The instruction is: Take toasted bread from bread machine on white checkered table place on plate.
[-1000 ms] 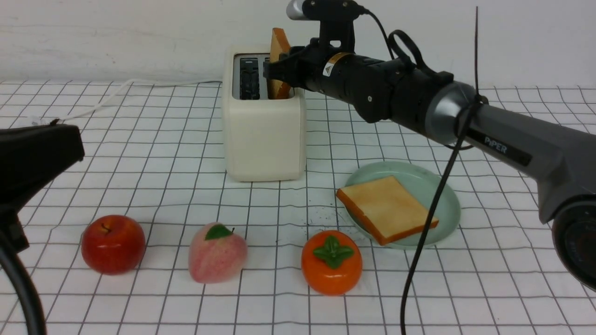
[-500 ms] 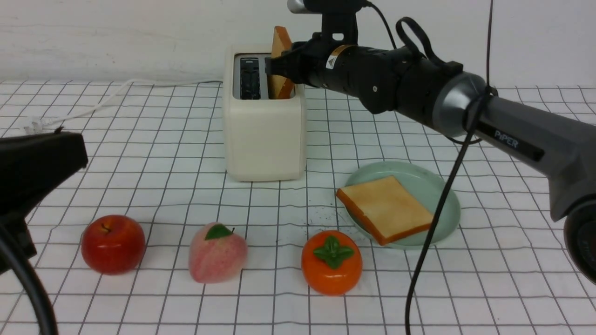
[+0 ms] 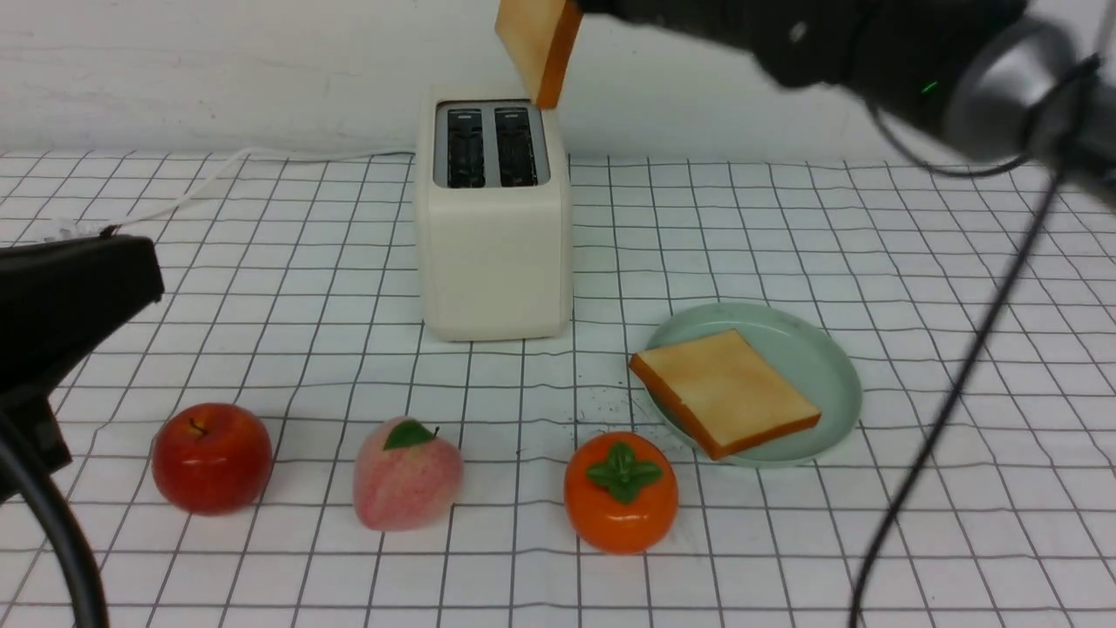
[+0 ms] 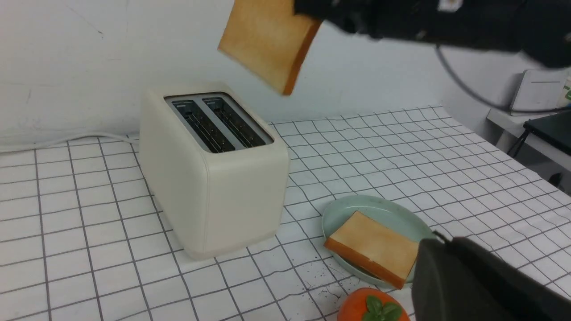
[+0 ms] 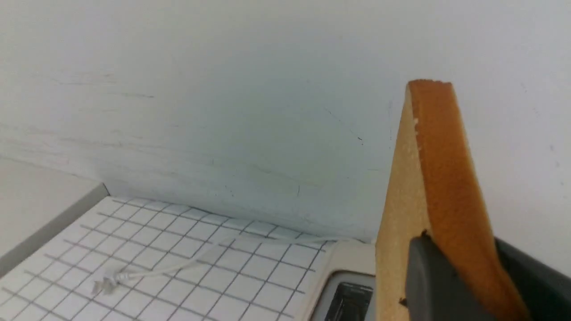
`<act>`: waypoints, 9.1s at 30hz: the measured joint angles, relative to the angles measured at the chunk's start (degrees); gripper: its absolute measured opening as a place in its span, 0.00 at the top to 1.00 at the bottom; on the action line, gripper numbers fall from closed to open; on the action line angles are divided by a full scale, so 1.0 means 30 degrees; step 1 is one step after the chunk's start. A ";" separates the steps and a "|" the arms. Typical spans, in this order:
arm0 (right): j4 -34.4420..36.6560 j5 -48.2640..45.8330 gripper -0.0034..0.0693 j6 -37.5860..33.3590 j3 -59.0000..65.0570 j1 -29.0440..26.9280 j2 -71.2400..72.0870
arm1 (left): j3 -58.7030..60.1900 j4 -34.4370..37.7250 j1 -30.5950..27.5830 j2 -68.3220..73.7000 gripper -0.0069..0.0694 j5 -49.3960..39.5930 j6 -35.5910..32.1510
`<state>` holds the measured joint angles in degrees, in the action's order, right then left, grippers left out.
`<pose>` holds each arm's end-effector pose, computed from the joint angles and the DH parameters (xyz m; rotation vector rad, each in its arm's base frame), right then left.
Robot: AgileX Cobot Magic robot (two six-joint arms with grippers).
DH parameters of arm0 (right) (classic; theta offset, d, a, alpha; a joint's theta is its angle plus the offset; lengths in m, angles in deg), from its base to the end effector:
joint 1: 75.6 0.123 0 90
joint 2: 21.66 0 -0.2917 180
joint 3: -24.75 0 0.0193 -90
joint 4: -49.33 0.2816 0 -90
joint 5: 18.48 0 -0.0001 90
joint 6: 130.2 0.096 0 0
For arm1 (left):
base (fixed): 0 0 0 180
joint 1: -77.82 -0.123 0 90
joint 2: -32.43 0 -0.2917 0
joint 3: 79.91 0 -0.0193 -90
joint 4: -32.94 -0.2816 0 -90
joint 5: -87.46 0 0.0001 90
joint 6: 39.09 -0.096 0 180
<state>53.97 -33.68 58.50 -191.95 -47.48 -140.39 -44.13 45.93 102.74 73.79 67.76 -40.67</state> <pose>0.4503 0.2429 0.4248 -0.2406 1.7104 0.5543 0.1297 -0.0683 0.3865 0.2694 1.6882 -0.5289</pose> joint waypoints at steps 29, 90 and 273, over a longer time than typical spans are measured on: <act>1.9242 -1.2915 0.80 -1.6300 1.2449 -0.9541 0.5739 | 0.0000 0.6962 0.0000 0.1962 0.93 -0.2696 -0.8736; 1.0366 -1.5069 0.96 -1.2280 1.4847 -1.2862 2.8012 | 0.1949 0.8945 0.0020 -0.3924 0.93 0.2225 -0.7847; -0.0827 -0.2470 0.84 -0.4738 3.8349 -0.6980 3.7250 | 1.4440 -0.3873 -0.6357 -1.1440 0.93 -0.0879 0.4313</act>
<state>51.49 -41.09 44.28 -76.90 -68.41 -28.64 -0.81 34.31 83.67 39.47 65.12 -27.73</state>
